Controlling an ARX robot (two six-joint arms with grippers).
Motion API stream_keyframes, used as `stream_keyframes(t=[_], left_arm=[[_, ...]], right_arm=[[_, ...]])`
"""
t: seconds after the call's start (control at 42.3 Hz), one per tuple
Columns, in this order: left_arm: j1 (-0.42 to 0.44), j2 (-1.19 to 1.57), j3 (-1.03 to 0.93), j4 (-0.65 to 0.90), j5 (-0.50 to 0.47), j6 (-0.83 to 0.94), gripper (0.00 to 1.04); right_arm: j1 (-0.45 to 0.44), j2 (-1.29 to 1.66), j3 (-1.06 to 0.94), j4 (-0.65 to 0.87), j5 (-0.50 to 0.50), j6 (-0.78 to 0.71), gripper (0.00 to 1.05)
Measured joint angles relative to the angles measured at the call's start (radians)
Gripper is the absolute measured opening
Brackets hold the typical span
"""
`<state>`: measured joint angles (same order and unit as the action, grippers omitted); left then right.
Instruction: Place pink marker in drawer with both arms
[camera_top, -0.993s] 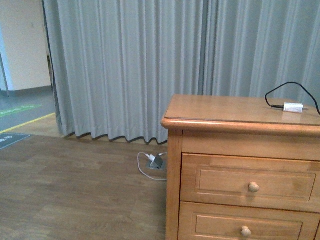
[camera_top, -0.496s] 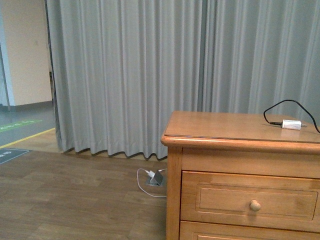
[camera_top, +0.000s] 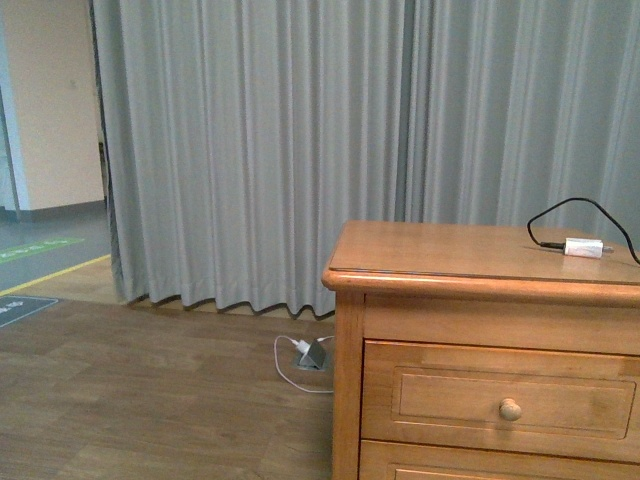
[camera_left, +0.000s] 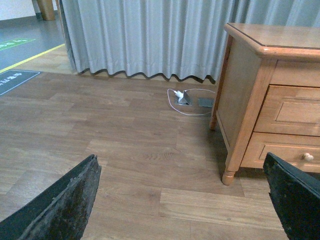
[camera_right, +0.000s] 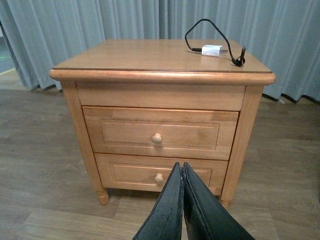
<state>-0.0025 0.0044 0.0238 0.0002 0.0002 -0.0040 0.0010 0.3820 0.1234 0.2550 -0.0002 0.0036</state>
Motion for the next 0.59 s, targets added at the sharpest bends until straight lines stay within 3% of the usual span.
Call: stream_keyframes(t=[0.591], left_arm=[[0.0, 0.0, 0.0, 0.0, 0.0, 0.0, 0.99]], right_arm=[[0.0, -0.169, -0.085, -0.081, 0.0, 0.0, 0.01]])
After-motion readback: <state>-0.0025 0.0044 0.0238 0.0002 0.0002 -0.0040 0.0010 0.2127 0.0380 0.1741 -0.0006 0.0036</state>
